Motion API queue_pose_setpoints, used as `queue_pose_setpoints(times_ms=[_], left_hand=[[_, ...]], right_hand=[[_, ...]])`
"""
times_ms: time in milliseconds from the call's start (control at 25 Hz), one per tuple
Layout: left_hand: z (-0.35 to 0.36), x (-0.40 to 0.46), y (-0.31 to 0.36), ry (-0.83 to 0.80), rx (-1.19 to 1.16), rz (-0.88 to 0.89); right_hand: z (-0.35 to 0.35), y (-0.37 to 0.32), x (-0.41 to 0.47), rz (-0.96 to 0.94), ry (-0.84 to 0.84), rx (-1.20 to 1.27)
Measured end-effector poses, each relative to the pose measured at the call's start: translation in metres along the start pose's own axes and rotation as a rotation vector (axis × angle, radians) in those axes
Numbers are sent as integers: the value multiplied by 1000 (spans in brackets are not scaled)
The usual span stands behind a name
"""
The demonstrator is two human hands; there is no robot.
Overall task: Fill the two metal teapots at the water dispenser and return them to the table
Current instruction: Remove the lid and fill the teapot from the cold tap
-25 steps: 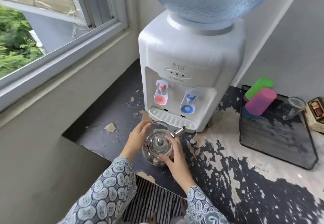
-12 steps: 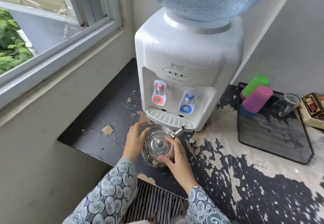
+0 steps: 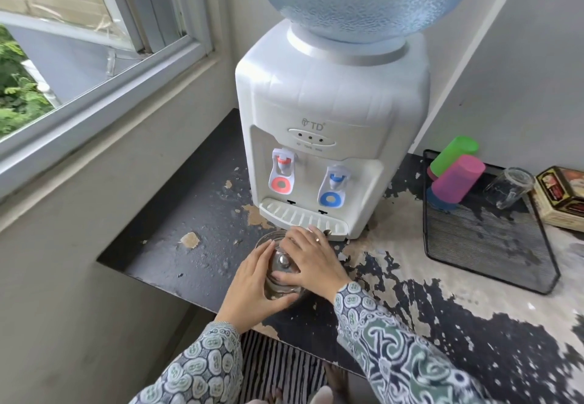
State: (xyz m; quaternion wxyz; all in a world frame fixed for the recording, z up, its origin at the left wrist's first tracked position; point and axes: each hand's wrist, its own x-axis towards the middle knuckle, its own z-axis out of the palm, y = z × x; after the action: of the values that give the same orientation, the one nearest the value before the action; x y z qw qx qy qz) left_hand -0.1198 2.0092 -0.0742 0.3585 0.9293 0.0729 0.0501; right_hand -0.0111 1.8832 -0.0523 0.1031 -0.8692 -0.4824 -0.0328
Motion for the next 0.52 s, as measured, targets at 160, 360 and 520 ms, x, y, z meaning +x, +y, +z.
queue_pose_setpoints(times_ms=[160,360,520], left_hand=[[3,0,7,72,51,-85],[1,-1,14,59,-35,-133],[4,1,21,58,-177,-209]], right_hand=[[-1,5,10,-101,8,77],[2,4,21,-185,30,-10],[-1,-1,24,-147,65,-27]])
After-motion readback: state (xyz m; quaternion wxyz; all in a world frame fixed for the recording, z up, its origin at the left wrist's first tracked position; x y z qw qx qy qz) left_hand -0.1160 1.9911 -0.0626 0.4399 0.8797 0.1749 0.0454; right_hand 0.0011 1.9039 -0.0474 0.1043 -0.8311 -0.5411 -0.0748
